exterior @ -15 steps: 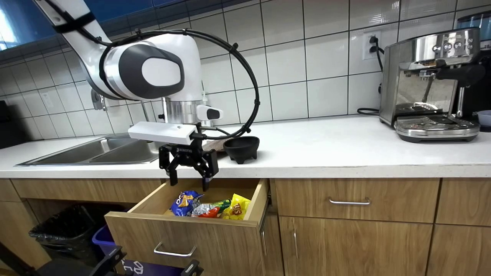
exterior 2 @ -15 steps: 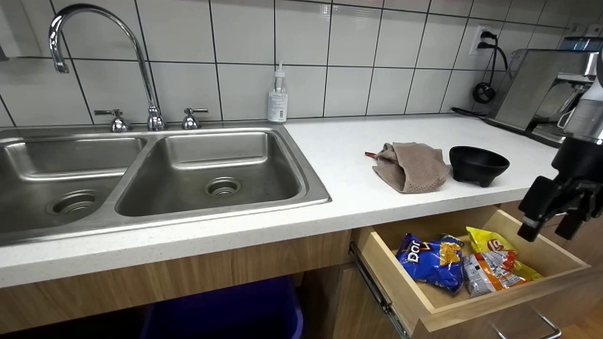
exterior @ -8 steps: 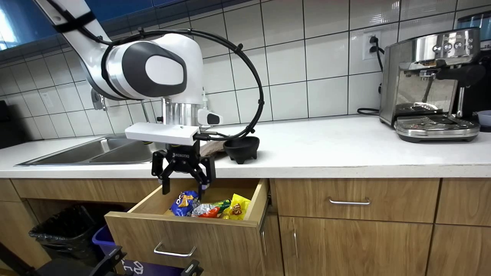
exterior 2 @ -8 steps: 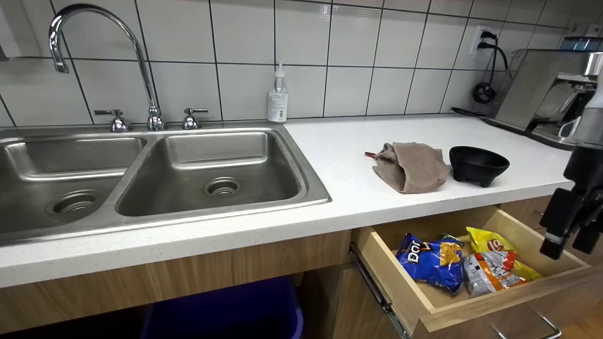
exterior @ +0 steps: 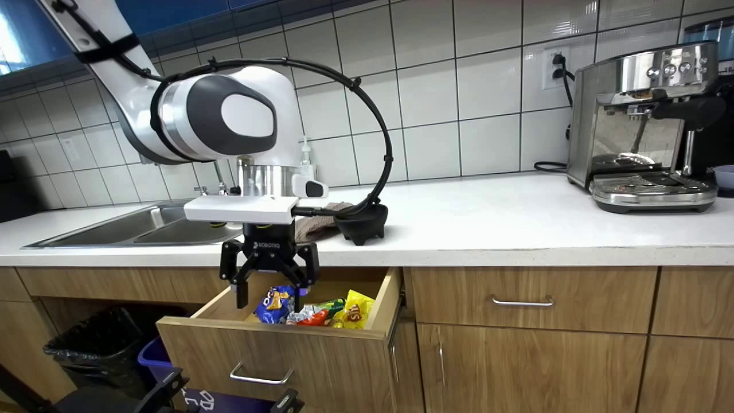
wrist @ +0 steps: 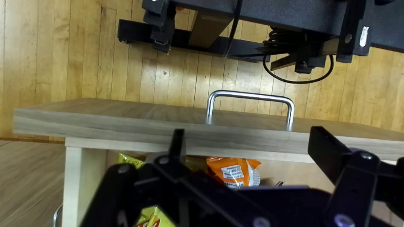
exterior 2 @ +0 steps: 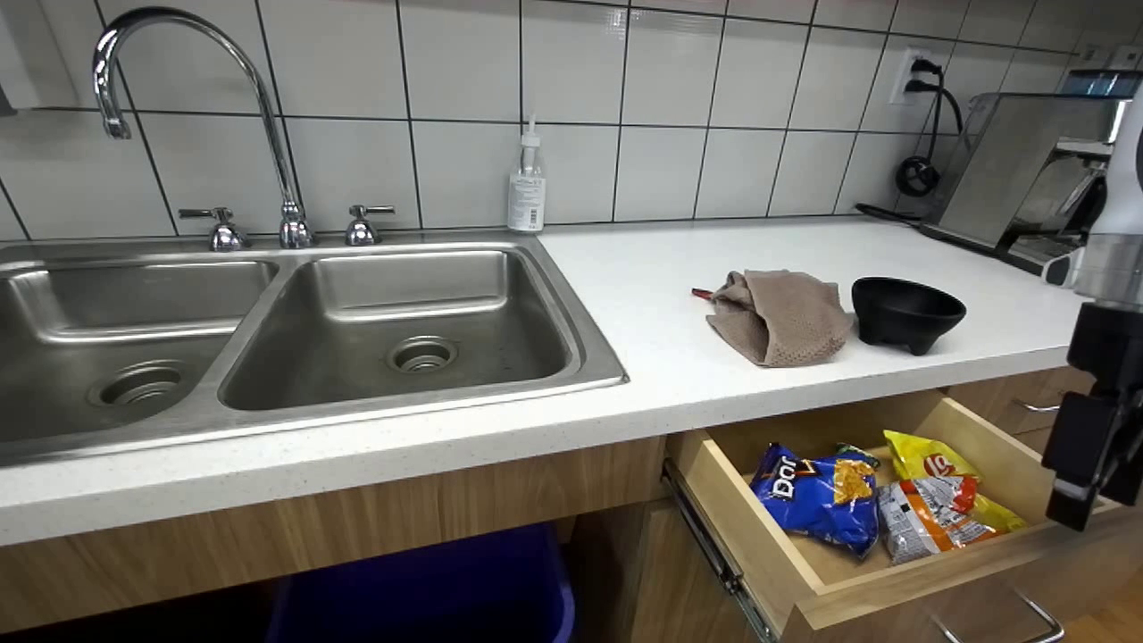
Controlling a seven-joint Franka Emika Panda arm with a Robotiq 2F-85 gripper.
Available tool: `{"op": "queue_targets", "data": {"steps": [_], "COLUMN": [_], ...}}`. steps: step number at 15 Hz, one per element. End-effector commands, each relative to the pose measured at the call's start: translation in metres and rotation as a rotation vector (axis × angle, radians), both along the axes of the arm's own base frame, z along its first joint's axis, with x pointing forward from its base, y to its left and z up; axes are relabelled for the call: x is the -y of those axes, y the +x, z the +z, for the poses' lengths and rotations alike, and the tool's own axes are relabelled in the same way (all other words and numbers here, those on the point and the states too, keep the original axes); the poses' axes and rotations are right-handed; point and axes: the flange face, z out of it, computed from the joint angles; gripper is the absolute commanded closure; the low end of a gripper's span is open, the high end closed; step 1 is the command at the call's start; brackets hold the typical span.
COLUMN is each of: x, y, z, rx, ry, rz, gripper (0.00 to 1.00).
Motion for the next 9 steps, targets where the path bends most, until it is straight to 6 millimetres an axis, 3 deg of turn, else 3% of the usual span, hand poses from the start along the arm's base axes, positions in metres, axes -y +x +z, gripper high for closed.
{"op": "queue_targets", "data": {"steps": [1, 9], "x": [-0.009, -0.025], "y": [-0.004, -0.015], "z": [-0.014, -0.049], "rx": [-0.044, -0.128], "ry": [-0.017, -0.038], "rz": [0.022, 0.069], "gripper": [0.00, 0.00]}}
